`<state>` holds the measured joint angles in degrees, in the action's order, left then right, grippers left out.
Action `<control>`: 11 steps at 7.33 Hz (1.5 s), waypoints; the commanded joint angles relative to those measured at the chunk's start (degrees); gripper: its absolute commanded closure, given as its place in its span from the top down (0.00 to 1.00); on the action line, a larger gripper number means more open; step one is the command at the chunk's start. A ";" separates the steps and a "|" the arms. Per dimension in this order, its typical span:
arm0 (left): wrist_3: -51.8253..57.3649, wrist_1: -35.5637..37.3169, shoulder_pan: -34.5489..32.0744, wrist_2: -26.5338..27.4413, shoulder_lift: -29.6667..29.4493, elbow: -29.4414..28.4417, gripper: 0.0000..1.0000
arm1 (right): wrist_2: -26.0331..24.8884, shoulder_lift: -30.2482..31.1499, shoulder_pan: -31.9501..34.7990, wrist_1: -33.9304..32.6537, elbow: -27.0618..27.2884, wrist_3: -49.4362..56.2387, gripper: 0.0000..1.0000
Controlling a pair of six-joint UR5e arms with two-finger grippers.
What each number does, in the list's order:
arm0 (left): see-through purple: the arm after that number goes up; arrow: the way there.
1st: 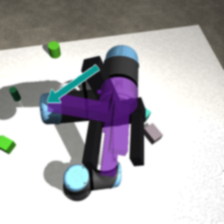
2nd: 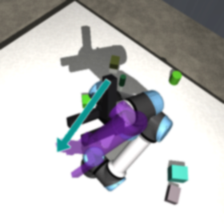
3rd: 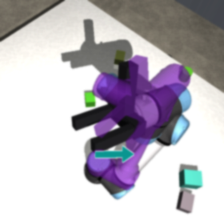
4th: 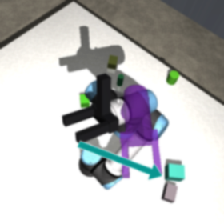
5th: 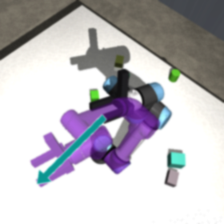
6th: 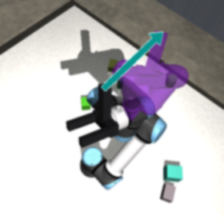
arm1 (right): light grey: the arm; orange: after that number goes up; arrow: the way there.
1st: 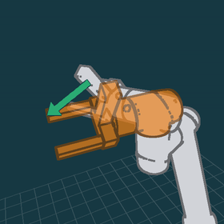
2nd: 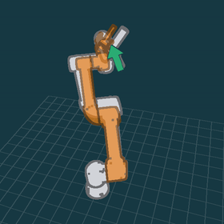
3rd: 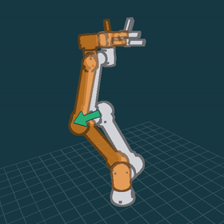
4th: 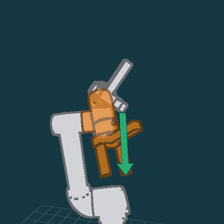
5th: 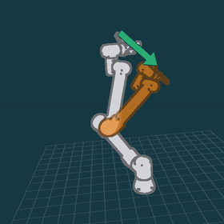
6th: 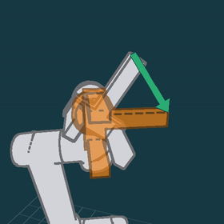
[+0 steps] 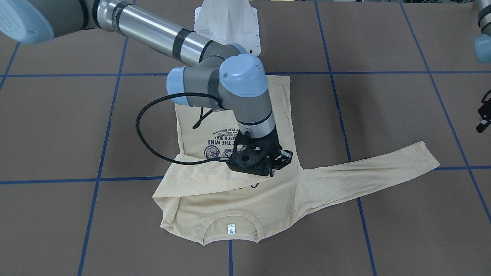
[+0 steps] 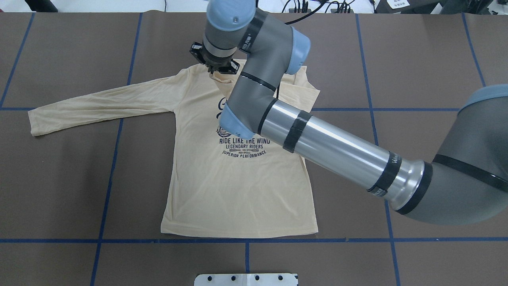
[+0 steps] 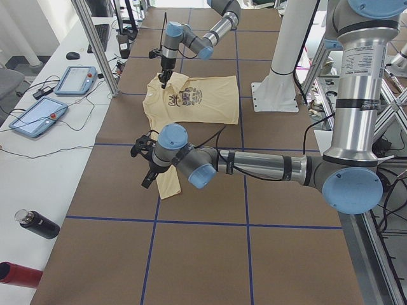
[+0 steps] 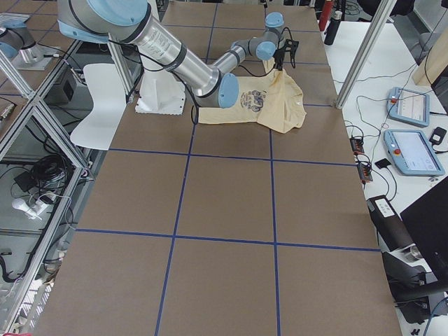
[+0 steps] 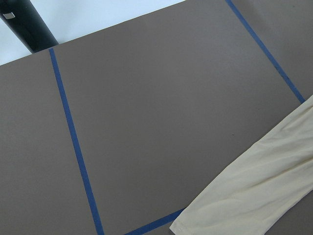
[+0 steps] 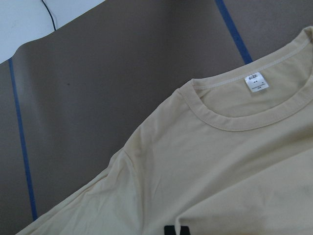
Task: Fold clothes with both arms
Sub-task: 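Carry the sleeve with the right gripper across the shirt toward the collar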
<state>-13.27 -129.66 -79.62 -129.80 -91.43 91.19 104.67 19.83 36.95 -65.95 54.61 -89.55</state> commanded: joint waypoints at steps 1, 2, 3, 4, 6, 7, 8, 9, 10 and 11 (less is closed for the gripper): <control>-0.17 -0.07 1.03 0.07 -0.07 -0.05 1.00 | -6.12 -5.92 -3.10 3.52 -8.95 -1.50 0.00; -3.05 -0.16 2.00 0.07 -0.16 -0.05 1.00 | -7.10 -8.29 -3.46 5.37 -12.65 -3.77 0.00; -5.16 -2.68 3.75 0.33 -0.33 -0.57 1.00 | -8.68 -8.75 -4.07 5.56 -13.12 -3.88 0.00; -6.14 -6.19 4.98 0.60 -0.42 -2.92 1.00 | -10.70 -9.80 -4.51 6.61 -15.47 -9.10 0.04; -8.68 -9.65 6.13 0.60 -0.68 -5.41 0.99 | -11.59 -11.48 -4.69 9.87 -19.10 -9.94 0.85; -10.96 -9.65 8.58 0.69 -1.21 -5.50 0.99 | -11.77 -11.57 -4.69 9.87 -19.10 -15.16 0.99; -15.08 -9.74 9.47 0.69 -1.21 -6.02 0.99 | -11.86 -11.92 -4.69 9.79 -19.01 -15.30 0.99; -16.16 -9.65 10.96 0.77 -1.56 -7.85 0.99 | -11.34 -12.27 -4.52 9.70 -18.14 -15.74 0.99; -16.08 -9.82 12.19 2.34 -2.08 -9.00 0.96 | -9.59 -11.40 -3.82 7.26 -15.09 -15.83 0.99; -16.00 -10.09 12.29 3.92 -3.40 -12.06 0.89 | -5.31 -5.65 -1.73 3.23 -6.44 -14.35 0.98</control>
<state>-29.03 -139.49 -68.03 -127.54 -93.63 81.99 95.52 9.62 33.40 -58.89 40.56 -104.87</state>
